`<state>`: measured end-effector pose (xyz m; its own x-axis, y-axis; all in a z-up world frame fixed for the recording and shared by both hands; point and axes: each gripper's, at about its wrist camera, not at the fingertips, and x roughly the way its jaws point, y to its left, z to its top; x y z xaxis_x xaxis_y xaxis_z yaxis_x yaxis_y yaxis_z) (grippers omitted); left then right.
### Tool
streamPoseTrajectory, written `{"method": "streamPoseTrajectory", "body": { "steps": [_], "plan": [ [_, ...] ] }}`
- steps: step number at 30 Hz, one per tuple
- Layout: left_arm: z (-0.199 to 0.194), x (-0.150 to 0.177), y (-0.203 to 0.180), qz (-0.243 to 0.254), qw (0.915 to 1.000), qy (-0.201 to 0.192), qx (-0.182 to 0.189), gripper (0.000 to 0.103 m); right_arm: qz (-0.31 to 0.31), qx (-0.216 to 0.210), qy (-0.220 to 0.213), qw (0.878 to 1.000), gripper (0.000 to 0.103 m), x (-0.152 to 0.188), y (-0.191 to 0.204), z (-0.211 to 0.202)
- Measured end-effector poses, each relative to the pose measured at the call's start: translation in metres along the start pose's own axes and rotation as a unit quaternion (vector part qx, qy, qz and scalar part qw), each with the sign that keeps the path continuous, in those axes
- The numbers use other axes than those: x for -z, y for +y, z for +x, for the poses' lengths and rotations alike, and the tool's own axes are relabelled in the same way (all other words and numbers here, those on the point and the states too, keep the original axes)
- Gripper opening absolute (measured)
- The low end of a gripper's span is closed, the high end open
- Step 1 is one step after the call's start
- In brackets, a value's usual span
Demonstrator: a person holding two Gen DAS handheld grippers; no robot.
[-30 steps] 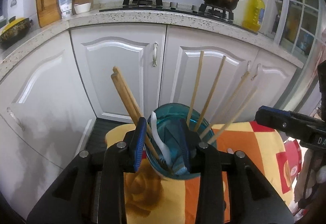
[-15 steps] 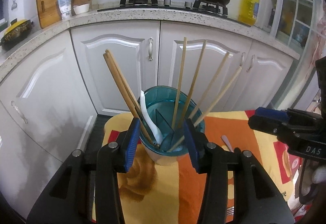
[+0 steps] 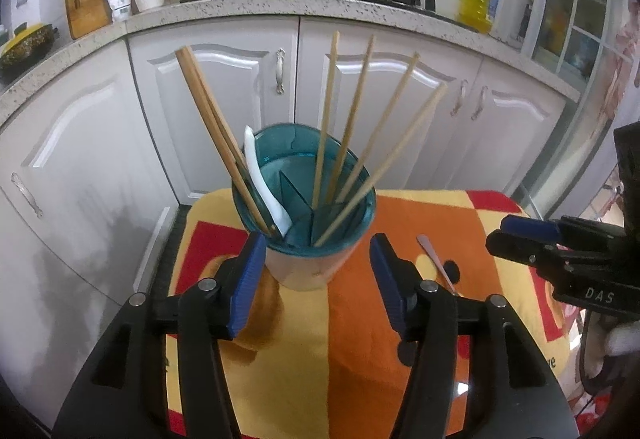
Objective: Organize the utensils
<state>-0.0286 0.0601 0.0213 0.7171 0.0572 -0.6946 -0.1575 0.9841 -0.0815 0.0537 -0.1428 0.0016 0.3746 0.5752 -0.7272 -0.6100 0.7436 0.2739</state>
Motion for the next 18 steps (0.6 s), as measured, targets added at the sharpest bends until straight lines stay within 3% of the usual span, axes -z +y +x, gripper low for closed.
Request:
{"method": "streamPoseTrajectory", "body": {
  "steps": [8,13,18],
  "plan": [
    [0.010,0.015,-0.007,0.008,0.9996,0.025,0.015,0.054,0.009,0.016,0.016,1.000,0.041,0.016,-0.018,0.001],
    [0.020,0.029,-0.010,0.013,0.9968,0.058,0.055,0.054,0.016,0.025,0.039,0.999,0.042,0.034,-0.034,0.006],
    [0.038,0.053,-0.016,0.020,0.9880,0.113,0.103,0.054,0.025,0.031,0.069,0.997,0.042,0.054,-0.048,0.017]
  ]
}}
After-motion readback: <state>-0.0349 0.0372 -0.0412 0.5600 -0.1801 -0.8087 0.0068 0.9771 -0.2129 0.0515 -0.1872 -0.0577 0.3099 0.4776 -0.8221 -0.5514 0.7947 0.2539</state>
